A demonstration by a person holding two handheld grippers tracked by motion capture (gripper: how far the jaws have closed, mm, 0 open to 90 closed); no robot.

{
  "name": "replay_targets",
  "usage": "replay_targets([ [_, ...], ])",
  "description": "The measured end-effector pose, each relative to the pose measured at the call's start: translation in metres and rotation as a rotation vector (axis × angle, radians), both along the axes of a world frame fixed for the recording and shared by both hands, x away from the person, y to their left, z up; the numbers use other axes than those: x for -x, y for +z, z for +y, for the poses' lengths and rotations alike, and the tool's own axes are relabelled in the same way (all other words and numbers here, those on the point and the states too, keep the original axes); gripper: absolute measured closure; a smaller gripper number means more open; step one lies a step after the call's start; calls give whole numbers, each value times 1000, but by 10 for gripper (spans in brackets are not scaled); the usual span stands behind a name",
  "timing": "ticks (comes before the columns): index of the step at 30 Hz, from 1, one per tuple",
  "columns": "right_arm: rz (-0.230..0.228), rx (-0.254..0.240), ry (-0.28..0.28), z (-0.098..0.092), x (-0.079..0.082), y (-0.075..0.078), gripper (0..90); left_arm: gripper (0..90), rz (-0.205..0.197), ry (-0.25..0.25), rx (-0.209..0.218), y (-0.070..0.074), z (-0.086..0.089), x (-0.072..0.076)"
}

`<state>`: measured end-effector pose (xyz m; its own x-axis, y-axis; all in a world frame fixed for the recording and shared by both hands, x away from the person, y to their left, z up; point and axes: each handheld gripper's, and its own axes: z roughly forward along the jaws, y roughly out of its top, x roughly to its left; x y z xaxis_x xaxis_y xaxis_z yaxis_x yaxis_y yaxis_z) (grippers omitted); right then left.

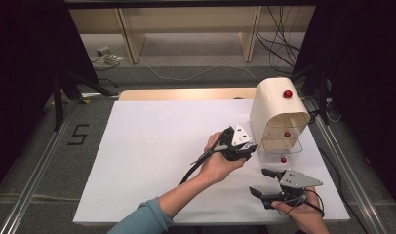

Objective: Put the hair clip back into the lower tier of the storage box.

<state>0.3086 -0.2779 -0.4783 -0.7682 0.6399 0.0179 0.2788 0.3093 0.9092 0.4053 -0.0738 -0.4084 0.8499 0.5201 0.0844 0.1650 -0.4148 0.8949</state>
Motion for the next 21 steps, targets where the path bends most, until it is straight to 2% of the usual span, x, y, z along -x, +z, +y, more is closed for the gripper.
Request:
replay_targets([
  [6, -10, -2, 1, 0, -1, 0, 205, 628, 2, -14, -6, 1, -12, -3],
  [15, -1, -2, -2, 0, 0, 0, 205, 628, 0, -44, -20, -1, -32, -4],
  [21, -2, 0, -2, 0, 0, 0, 205, 628, -7, -71, -10, -1, -46, -6],
])
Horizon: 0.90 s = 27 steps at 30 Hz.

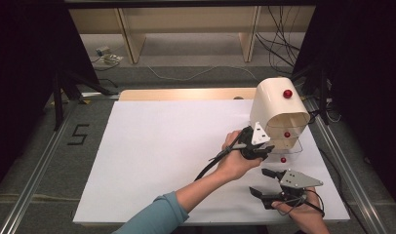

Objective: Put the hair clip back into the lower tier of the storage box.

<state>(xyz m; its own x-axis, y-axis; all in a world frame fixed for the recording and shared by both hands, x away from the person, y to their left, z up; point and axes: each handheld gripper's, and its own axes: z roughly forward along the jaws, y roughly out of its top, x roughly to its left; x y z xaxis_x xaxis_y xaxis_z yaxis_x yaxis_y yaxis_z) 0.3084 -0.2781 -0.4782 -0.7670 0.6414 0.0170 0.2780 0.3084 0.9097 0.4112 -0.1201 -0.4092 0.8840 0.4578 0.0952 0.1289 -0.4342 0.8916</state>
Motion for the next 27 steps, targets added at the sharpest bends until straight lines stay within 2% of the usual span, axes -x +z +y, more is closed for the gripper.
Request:
replay_targets([
  [13, 4, 2, 0, -1, 1, 0, 205, 627, -26, -24, -15, -7, -23, -3],
  [27, 3, -1, 3, -1, 1, 0, 205, 625, -48, -25, -43, -10, -27, -5],
])
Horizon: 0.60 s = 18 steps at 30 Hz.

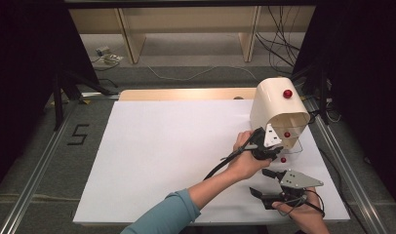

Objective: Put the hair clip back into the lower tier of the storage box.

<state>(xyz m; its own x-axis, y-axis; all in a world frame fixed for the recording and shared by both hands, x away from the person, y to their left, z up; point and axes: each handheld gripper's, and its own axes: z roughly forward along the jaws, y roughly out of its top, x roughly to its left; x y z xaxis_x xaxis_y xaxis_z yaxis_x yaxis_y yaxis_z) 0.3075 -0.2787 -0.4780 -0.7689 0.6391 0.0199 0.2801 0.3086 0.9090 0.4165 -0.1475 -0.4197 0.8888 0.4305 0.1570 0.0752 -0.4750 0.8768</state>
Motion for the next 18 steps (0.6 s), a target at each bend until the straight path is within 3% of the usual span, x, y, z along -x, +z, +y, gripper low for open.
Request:
replay_targets([
  [18, -1, -1, 3, 0, 0, 0, 204, 608, -19, 8, -21, -3, -2, -2],
])
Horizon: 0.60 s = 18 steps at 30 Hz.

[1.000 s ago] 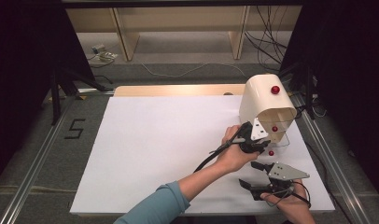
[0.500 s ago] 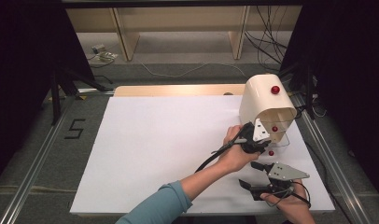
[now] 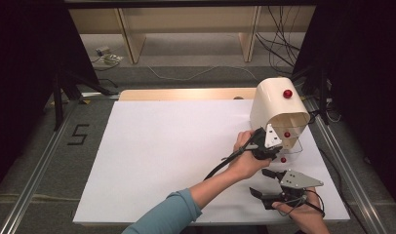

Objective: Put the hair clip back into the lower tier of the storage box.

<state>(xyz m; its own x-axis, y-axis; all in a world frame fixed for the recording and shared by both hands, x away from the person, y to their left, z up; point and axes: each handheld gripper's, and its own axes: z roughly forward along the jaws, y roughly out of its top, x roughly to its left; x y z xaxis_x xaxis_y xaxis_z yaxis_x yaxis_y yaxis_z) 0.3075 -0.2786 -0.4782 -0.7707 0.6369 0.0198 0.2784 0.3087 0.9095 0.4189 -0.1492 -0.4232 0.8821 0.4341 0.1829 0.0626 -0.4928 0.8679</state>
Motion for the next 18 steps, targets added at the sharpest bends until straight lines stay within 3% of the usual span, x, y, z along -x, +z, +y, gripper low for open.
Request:
replay_targets([
  [9, -13, 2, 6, 0, -1, 0, 204, 532, -14, -1, 6, 1, 0, 2],
  [18, 9, -3, -3, 0, 1, 0, 204, 442, -12, 13, 6, 7, 4, 6],
])
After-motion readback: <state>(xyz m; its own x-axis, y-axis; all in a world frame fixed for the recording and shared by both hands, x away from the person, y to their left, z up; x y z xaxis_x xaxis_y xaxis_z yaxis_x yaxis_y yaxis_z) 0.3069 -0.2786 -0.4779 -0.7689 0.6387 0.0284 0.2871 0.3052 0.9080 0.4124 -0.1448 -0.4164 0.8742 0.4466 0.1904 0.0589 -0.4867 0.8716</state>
